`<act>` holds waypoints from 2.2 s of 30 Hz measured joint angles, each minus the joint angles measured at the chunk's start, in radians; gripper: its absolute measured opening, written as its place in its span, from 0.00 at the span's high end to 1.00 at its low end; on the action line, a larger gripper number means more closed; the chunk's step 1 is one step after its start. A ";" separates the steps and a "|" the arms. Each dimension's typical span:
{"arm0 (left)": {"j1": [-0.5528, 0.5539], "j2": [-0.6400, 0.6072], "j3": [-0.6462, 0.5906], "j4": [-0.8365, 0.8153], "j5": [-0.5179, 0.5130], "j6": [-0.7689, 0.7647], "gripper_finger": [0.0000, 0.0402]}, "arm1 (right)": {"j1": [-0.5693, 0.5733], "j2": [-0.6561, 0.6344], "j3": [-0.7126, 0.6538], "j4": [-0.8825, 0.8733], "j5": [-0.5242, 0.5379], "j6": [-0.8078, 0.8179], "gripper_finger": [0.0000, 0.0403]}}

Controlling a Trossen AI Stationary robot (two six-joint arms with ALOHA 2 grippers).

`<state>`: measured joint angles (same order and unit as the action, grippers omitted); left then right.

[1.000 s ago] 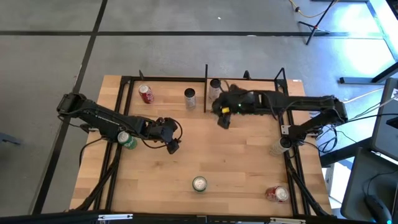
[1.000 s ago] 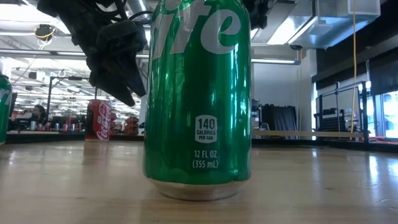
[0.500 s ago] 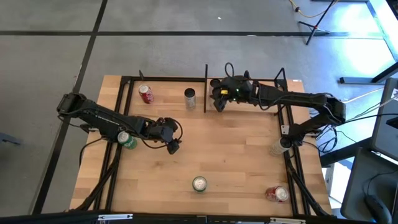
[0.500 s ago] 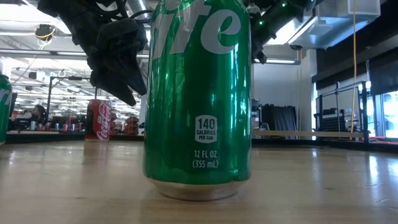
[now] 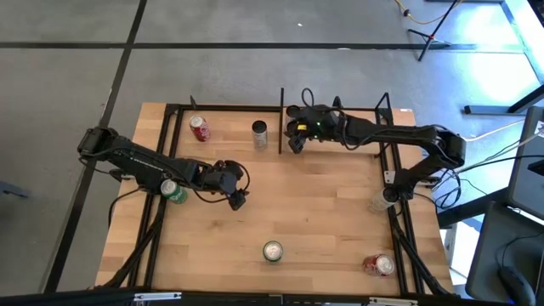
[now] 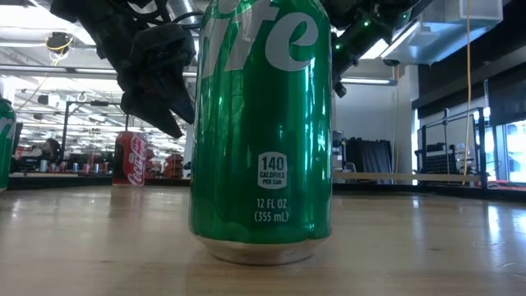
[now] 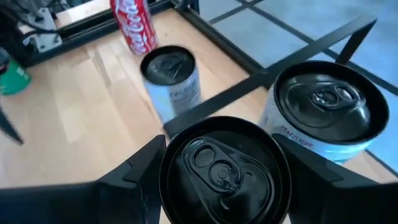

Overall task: Place canned beverage on shelf
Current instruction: Put the white-pink soda can on the shelf aligned with the other white-pink soda can, then put the top white-yellow soda can on the shelf

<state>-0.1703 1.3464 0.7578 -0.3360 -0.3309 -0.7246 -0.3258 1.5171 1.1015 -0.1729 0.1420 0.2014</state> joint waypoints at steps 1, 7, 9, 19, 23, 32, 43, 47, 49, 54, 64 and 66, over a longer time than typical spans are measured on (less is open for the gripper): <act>0.000 0.000 0.000 -0.001 0.000 0.000 0.24 | -0.003 0.004 0.000 0.000 0.000 0.000 0.45; 0.000 0.000 0.000 0.008 0.000 -0.005 0.24 | -0.019 0.010 0.002 0.000 -0.002 -0.007 0.45; 0.000 0.000 0.000 0.009 0.000 -0.006 0.24 | -0.023 0.010 0.002 0.001 -0.001 -0.021 0.45; 0.000 0.000 0.000 0.009 0.000 -0.006 0.24 | -0.024 0.019 0.002 0.024 0.005 -0.032 0.45; 0.000 0.000 0.000 0.010 0.000 -0.006 0.24 | -0.022 0.037 0.005 0.040 0.004 -0.027 0.39; 0.000 0.000 0.000 0.017 0.000 -0.006 0.24 | -0.021 0.046 0.013 0.042 -0.003 -0.034 0.29; 0.000 0.000 0.000 0.016 0.000 -0.006 0.24 | -0.021 0.009 0.045 -0.015 0.011 -0.082 0.29; 0.000 0.000 0.000 0.018 0.000 -0.006 0.24 | -0.021 -0.010 0.060 -0.061 0.031 -0.117 0.29; 0.000 0.000 0.000 0.025 0.000 -0.006 0.24 | -0.021 -0.020 0.079 -0.091 0.031 -0.129 0.29; 0.000 0.000 0.000 0.030 0.001 -0.006 0.24 | -0.021 -0.057 0.111 -0.128 0.050 -0.160 0.29; 0.003 0.001 0.020 0.123 -0.056 0.003 0.24 | -0.020 -0.311 0.191 -0.427 -0.038 -0.176 0.29; 0.030 -0.001 0.070 0.113 -0.055 0.074 0.24 | -0.020 -0.368 0.190 -0.471 -0.060 -0.175 0.29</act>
<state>-0.1401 1.3451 0.8276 -0.2226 -0.3864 -0.6507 -0.3462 1.1494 1.2917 -0.6439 0.0816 0.0262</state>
